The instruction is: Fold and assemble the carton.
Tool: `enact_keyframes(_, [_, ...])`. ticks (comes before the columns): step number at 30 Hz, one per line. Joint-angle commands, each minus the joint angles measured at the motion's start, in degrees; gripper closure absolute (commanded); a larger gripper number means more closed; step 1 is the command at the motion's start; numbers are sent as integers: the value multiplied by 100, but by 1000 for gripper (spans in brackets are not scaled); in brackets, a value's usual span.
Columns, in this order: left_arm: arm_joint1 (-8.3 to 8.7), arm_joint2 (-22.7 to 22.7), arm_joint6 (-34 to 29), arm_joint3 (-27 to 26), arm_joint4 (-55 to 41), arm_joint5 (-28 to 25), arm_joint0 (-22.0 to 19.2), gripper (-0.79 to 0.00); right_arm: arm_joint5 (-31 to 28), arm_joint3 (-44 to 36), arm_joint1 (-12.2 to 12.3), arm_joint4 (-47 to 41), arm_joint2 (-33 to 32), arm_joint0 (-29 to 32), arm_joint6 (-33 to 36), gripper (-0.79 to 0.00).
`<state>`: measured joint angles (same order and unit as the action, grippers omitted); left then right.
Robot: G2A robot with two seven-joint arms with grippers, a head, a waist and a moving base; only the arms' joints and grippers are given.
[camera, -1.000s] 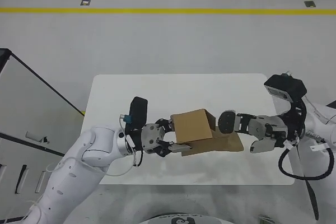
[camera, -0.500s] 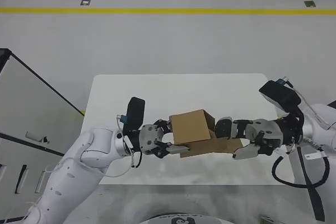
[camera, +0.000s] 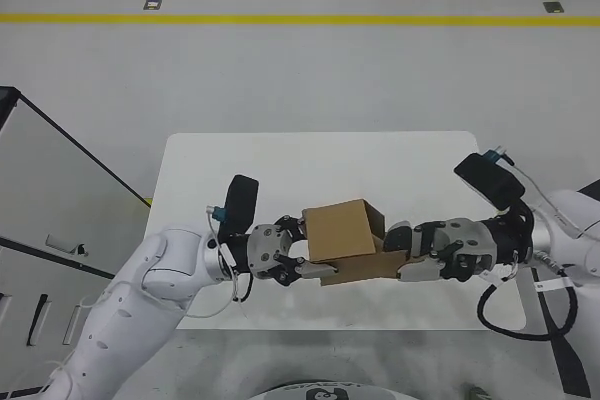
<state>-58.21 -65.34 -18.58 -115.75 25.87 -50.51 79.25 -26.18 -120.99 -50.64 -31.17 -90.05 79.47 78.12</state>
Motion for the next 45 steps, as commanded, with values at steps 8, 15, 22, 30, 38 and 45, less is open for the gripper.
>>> enact_keyframes(8, [14, 4, -119, -15, -91, 10, -4, 0, -138, -14, 172, -57, 197, -89, -138, 0])
enact_keyframes(15, [28, 6, -174, 10, -253, -92, -6, 0, -223, 15, 308, -86, 338, -180, -223, 0])
enact_keyframes(22, [30, 153, -263, 153, -591, -349, -124, 0, -322, 75, 440, -208, 490, -265, -321, 0])
enact_keyframes(30, [32, 321, -440, 335, -953, -467, -311, 0, -362, 69, 590, -365, 673, -393, -361, 0])
enact_keyframes(38, [34, 397, -527, 434, -1135, -476, -412, 0, -370, 67, 730, -483, 933, -593, -369, 0])
enact_keyframes(45, [42, 432, -581, 484, -1295, -521, -458, 0, -453, 92, 837, -552, 1184, -767, -452, 0])
